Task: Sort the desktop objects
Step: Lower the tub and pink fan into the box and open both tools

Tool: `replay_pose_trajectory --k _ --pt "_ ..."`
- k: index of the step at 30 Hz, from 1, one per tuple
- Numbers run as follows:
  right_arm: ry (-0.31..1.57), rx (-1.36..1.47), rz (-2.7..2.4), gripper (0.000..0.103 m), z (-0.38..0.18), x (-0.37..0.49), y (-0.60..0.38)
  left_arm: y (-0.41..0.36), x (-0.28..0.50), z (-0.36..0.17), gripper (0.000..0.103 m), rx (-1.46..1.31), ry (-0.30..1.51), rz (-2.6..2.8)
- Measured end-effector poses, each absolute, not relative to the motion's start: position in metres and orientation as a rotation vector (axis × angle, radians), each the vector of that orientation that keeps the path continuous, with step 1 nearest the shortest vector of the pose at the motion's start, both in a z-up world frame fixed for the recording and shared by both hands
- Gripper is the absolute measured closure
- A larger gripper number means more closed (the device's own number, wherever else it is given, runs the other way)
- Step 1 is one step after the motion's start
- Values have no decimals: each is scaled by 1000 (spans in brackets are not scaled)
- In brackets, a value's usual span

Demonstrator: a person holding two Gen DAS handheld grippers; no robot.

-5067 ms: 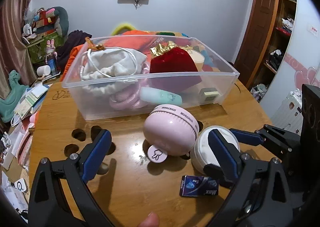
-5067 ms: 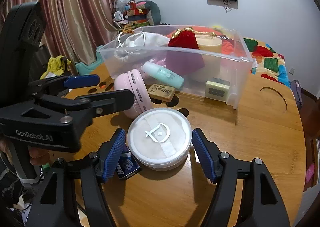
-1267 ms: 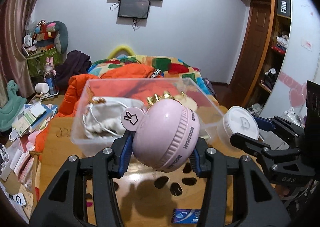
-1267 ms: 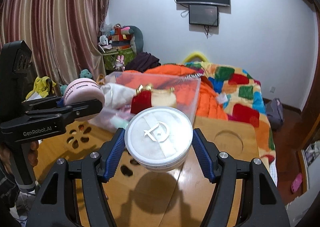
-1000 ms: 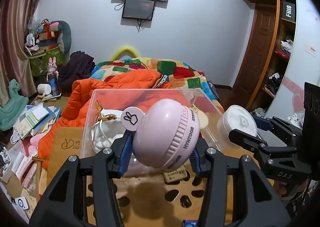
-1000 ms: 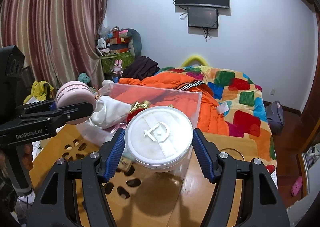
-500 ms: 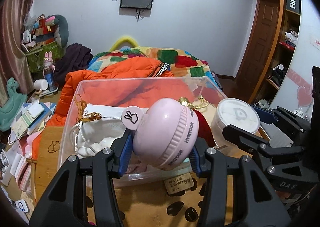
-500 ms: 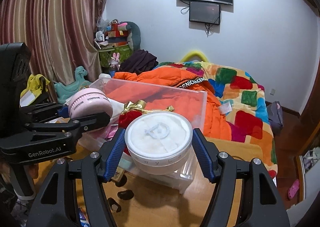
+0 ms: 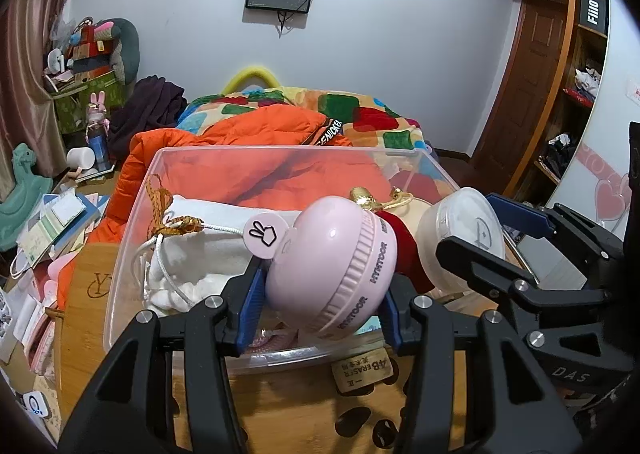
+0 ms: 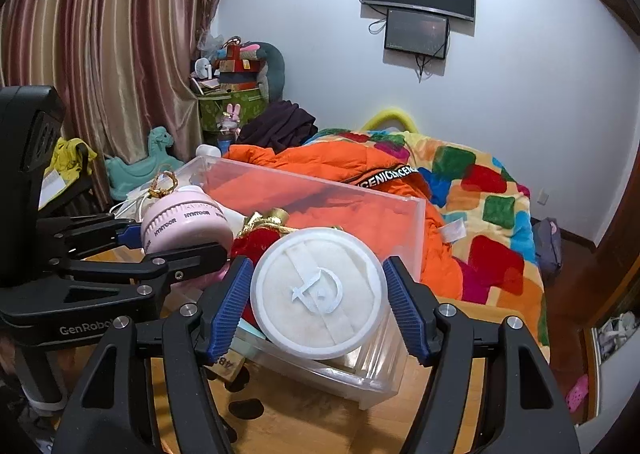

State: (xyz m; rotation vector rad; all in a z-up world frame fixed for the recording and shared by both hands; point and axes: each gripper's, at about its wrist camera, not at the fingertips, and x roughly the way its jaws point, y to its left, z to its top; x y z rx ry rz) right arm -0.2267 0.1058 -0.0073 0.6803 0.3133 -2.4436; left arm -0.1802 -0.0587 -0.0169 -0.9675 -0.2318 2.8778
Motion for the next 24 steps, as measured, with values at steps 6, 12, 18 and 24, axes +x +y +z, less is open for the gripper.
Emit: replay_pose_trajectory --k 6,12,18,24 --pt "304 673 -2446 39 -5 -222 110 -60 -178 -17 53 -968 -266 2867" --pt "275 657 -2442 38 0 -211 115 -59 -172 -15 52 -955 -283 2861" --pt "290 610 -2433 37 8 -193 114 -57 -162 -12 46 -926 -279 2883" --pt "320 576 -2431 32 10 -175 113 -60 -150 -3 32 -869 -288 2906"
